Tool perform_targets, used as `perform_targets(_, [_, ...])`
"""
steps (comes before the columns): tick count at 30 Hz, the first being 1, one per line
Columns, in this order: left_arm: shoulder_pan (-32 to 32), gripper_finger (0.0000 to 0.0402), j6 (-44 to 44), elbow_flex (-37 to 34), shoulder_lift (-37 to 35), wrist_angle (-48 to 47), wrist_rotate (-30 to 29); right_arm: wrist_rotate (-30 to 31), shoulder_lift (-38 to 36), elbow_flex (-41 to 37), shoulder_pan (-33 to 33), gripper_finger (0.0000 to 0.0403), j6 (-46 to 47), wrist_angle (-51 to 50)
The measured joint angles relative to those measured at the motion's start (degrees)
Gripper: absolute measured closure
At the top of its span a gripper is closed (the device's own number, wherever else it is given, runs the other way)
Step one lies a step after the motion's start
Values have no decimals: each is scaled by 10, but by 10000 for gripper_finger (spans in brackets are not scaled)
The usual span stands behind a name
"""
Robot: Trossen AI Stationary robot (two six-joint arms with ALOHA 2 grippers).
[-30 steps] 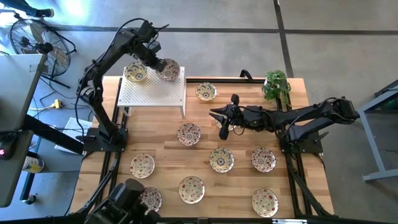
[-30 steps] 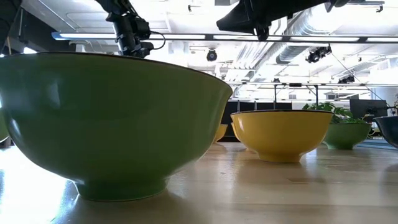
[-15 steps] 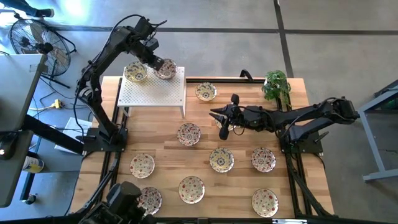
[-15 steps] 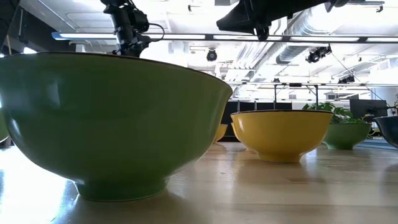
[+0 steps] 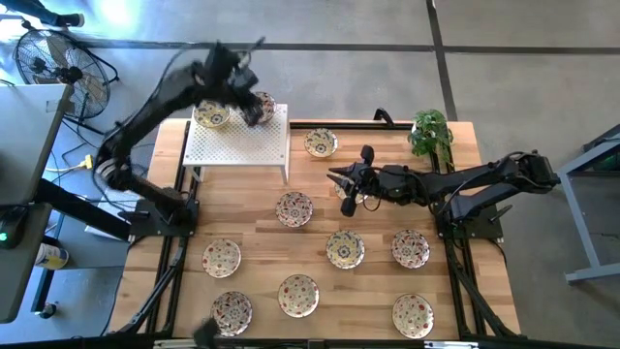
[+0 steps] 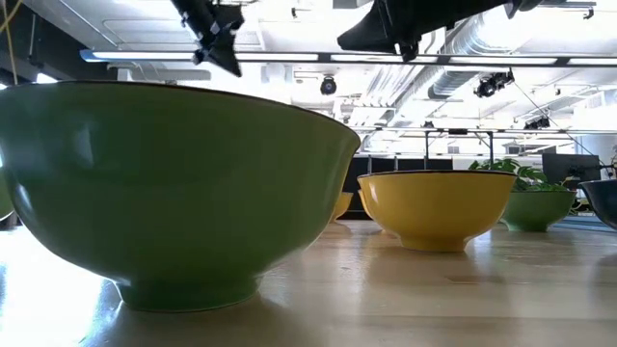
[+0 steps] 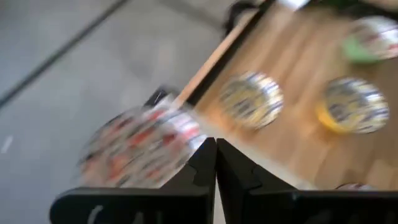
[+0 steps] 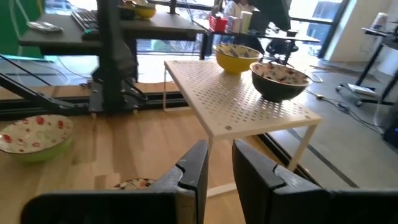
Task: Pick & Place Mini bowls
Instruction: Put the green patterned bowl on the shelf
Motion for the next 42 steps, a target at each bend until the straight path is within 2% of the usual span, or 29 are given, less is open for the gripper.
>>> perform_targets(5, [-120,396,-13,-222,-107,289,11,6,0,0,-10,342,9,-25])
perform_targets(10, [-221,399,-16,-421,-146,552,8,7,0,0,-25,336,46,-75])
perform_targets(13, [-259,400,-16,-490,-146,622,7,18,-1,0,-31,324,67,-120])
perform_targets(16, [-283,400,-15,-515,-142,639,-4,24,-1,0,-40,307,89,-162])
perform_targets(23, [-318,400,2,-519,-137,586,-29,-16,-1,-1,-62,285,101,-197])
perform_targets(27, [-320,401,0,-499,-136,507,-31,-9,-1,-2,-61,288,97,-175])
perform_targets(30, [-335,401,3,-475,-136,440,-42,-7,-1,-50,-57,294,88,-54])
perform_targets(34, [-363,401,-13,-444,-136,367,-81,-116,-1,-145,-72,318,100,148])
perform_targets(36, [-372,401,-37,-428,-135,312,-105,-143,-1,-183,-79,336,106,224])
perform_targets(39, [-384,395,-57,-396,-112,231,-128,-155,-2,-218,-88,368,101,291])
perform_targets(42, [-396,372,-81,-361,-94,150,-125,-158,-2,-228,-97,396,94,297])
